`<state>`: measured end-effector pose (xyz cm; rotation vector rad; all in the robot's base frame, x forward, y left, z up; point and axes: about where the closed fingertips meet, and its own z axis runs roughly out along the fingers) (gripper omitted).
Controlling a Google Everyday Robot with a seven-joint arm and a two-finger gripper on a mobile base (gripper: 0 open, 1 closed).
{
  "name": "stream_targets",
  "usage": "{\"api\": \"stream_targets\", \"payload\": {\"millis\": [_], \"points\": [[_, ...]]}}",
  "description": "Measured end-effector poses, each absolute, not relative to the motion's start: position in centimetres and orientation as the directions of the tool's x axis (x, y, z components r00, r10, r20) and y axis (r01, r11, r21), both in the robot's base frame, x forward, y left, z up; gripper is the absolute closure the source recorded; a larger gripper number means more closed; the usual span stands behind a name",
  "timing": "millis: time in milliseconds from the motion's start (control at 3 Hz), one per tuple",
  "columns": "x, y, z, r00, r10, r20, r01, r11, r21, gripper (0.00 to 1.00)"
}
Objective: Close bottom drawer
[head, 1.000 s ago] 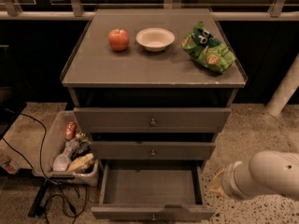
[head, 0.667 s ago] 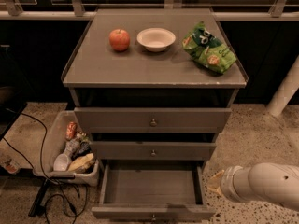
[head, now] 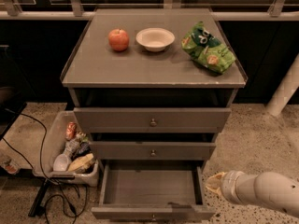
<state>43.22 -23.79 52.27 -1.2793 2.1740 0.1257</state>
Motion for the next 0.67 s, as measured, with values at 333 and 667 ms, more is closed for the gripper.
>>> {"api": "stream_targets", "payload": {"millis": [333,667], "points": [[43.1,-23.8,52.2,-0.351,-0.764,-0.541,-0.822,0.528,-0.214,1.0],[42.9,-22.5,49.7,-0.345,-0.775,-0.529,-0.844,0.502,-0.186,1.0]]}}
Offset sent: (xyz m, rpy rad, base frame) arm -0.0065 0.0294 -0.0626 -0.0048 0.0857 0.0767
